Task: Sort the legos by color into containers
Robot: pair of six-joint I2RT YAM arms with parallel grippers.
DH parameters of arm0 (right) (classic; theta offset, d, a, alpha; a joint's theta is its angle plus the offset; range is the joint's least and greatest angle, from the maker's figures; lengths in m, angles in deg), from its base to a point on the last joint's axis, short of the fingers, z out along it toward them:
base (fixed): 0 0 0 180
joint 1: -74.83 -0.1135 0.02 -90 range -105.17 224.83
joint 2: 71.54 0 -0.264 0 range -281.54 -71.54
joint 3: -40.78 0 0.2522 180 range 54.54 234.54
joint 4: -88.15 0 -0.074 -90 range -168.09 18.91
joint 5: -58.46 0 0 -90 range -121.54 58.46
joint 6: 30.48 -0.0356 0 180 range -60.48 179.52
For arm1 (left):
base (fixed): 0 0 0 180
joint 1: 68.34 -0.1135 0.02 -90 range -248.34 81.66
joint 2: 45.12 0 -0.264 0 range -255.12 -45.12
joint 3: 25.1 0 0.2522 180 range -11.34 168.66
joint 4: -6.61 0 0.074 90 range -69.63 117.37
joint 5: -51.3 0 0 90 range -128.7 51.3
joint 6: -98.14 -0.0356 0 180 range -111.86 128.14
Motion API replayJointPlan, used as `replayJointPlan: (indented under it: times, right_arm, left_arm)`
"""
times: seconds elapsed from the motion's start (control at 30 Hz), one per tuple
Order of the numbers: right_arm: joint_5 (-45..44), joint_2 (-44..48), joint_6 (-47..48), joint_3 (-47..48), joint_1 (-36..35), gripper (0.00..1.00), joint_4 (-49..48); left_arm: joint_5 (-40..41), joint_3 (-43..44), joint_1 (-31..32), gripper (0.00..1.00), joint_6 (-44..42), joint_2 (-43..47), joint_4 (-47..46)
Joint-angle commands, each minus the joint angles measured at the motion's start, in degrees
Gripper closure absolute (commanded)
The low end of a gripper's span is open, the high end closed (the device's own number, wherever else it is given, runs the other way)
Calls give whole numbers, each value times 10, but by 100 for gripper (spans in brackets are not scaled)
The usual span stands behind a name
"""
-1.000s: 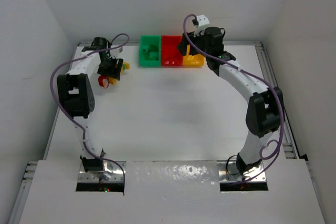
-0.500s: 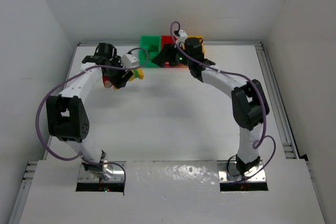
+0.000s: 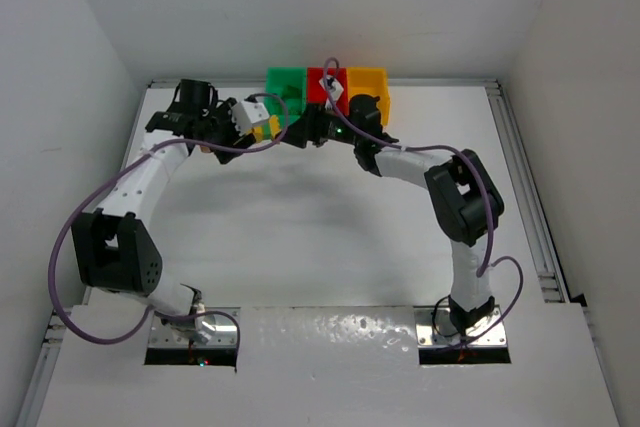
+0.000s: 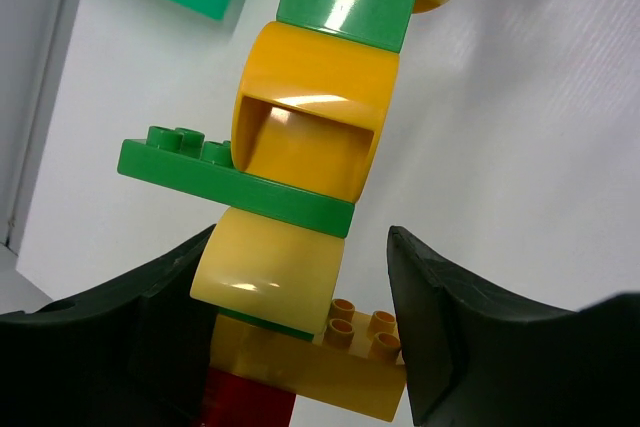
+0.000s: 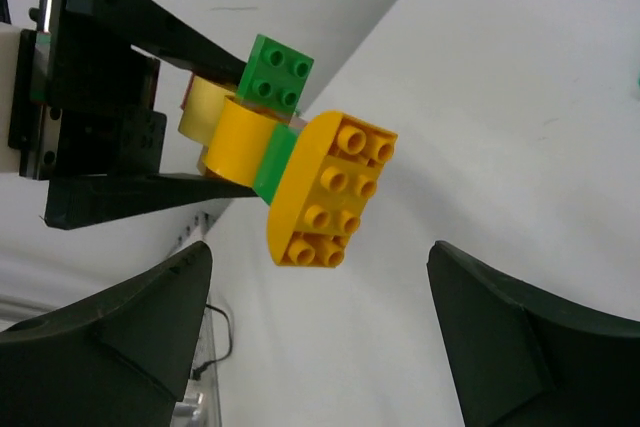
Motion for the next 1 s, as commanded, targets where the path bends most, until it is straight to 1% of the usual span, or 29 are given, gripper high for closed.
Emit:
replayJointPlan:
  times: [0.0,0.03,0.07,0.13,0.17,0.2,0.23,0.27,0.33,0.4,0.53,0.63,0.67,0.7,0.77,0.83,0.9,0.97]
  right_arm:
    - [28,31,-58,-12,15,13,-156]
    - [39,22,-79,-9,23,13,-174]
    - [44,16,-122,-6,28,13,-217]
    - [58,-2,-163,2,37,15,-283]
    - [63,-4,-181,7,38,16,-293]
    - [67,-4,-178,8,36,16,-292]
    - [71,-1,-166,7,33,16,-257]
    - [71,11,-132,3,31,16,-233]
    - [69,20,-110,-7,29,15,-210]
    - [65,25,-111,-24,31,14,-211]
    - [70,28,-105,-28,31,14,-186]
    - [66,29,-130,-38,31,15,-219]
    - [63,28,-137,-38,31,16,-227]
    - [62,28,-150,-38,31,20,-243]
    - [64,26,-158,-36,31,25,-254]
    - [69,27,-157,-36,32,32,-252]
    - [68,31,-156,-44,32,35,-253]
    - [69,33,-159,-43,32,40,-253]
  left_arm:
    - [-65,-3,0,100,-44,28,-18]
    - [-87,-4,0,100,-47,29,-10]
    - [-98,-3,0,100,-50,31,-8]
    - [-130,-9,0,100,-49,36,-12]
    - [-139,-16,0,100,-43,41,-18]
    - [-151,-18,0,100,-39,43,-28]
    - [-155,-20,0,100,-37,44,-32]
    - [-160,-19,0,100,-34,45,-34]
    - [-169,-17,0,100,-24,45,-42]
    - [-179,-10,0,100,-20,46,-42]
    - [-199,-6,0,100,-17,55,-31]
    - [-210,-18,0,100,-13,70,-33]
    - [-209,-19,0,100,-9,71,-38]
    - [-209,-21,0,100,-3,74,-41]
    - [-207,-19,0,100,1,74,-48]
    - [-204,-20,0,100,7,74,-55]
    - [-202,-20,0,100,8,76,-56]
    - [-202,-22,0,100,6,77,-55]
